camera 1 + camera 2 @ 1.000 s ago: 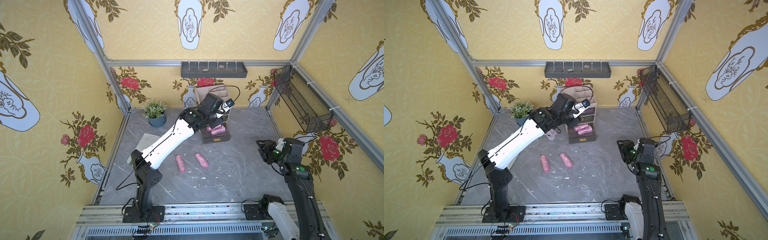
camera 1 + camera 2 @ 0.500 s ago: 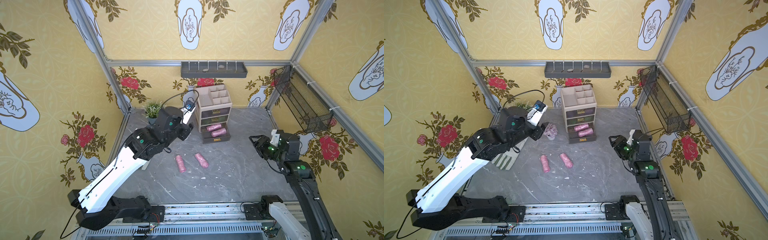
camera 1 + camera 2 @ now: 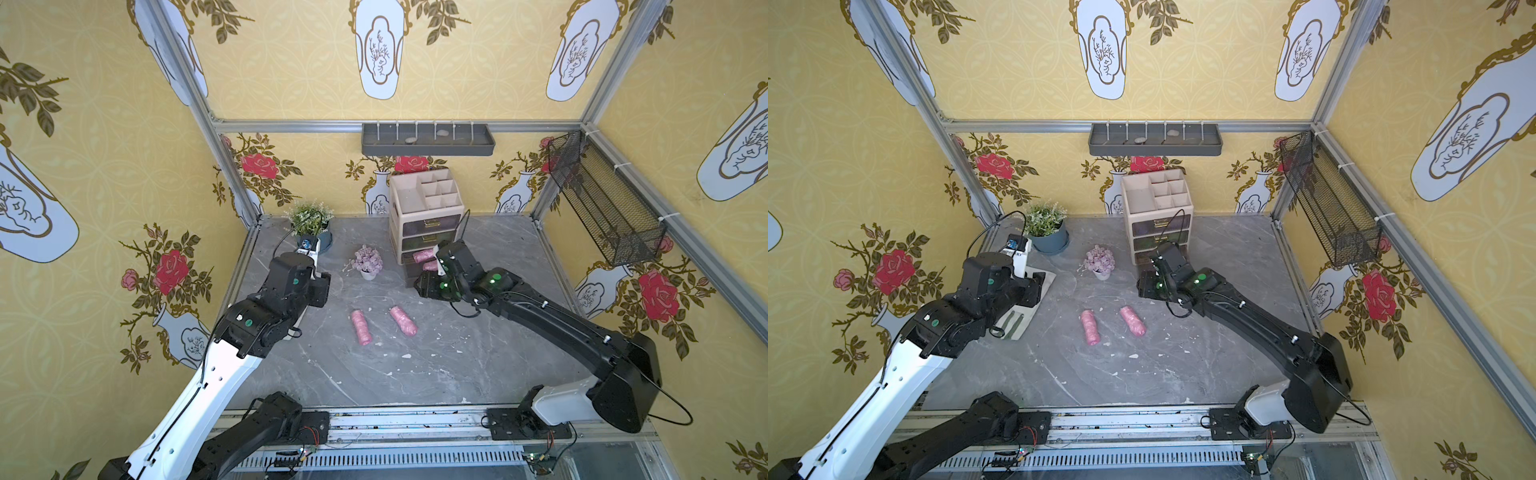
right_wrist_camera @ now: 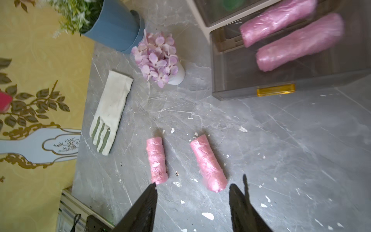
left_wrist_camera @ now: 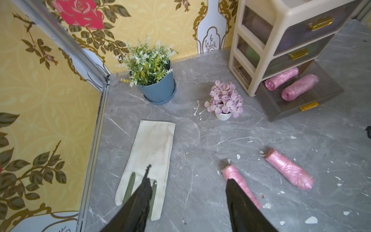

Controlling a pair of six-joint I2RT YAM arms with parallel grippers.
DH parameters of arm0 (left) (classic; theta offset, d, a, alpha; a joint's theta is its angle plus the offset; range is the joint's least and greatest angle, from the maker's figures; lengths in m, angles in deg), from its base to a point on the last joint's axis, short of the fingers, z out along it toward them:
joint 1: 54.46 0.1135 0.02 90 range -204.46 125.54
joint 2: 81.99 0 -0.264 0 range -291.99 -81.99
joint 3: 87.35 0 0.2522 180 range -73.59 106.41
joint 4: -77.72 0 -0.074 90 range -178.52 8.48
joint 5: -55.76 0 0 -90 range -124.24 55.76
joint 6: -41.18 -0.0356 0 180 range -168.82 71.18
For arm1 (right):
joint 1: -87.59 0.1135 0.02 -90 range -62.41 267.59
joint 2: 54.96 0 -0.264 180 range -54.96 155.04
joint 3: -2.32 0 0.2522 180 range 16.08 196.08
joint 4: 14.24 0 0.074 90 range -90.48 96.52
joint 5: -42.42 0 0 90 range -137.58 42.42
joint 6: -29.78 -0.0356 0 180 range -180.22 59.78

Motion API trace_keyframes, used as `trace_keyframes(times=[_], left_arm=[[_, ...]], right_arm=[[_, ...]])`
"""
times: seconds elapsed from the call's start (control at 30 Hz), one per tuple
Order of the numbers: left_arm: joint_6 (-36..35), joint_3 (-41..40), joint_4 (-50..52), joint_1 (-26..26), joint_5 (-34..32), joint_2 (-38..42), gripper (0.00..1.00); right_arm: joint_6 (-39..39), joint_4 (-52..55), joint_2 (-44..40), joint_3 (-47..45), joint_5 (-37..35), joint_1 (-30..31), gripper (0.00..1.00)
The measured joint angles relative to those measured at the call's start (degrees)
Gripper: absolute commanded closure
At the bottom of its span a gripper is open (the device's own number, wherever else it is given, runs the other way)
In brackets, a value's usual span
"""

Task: Sort the rolls of trash bags by color and place them into the drawer
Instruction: Pick up the roll of trash bags from the center of the board.

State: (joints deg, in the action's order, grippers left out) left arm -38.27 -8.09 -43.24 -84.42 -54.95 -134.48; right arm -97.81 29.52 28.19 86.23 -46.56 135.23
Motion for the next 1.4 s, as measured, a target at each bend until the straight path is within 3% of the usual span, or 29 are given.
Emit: trace_keyframes(times=[0.4, 0.7, 1.4], left_arm=[[3.6, -9.0, -3.8, 5.3, 5.8, 3.1, 0.39], [4.5, -10.7, -4.5, 9.0, 9.9, 1.6, 0.39], [4.9, -11.2, -5.7, 10.5, 12.2, 0.7, 0.39]], right_arm=[[7.5, 5.9, 18.2, 12.0, 3.7, 3.7, 0.31], [9.8, 12.7, 27.4, 17.6, 4.9, 4.9, 0.32], [12.1, 19.7, 34.7, 18.9, 5.2, 5.6, 0.39]])
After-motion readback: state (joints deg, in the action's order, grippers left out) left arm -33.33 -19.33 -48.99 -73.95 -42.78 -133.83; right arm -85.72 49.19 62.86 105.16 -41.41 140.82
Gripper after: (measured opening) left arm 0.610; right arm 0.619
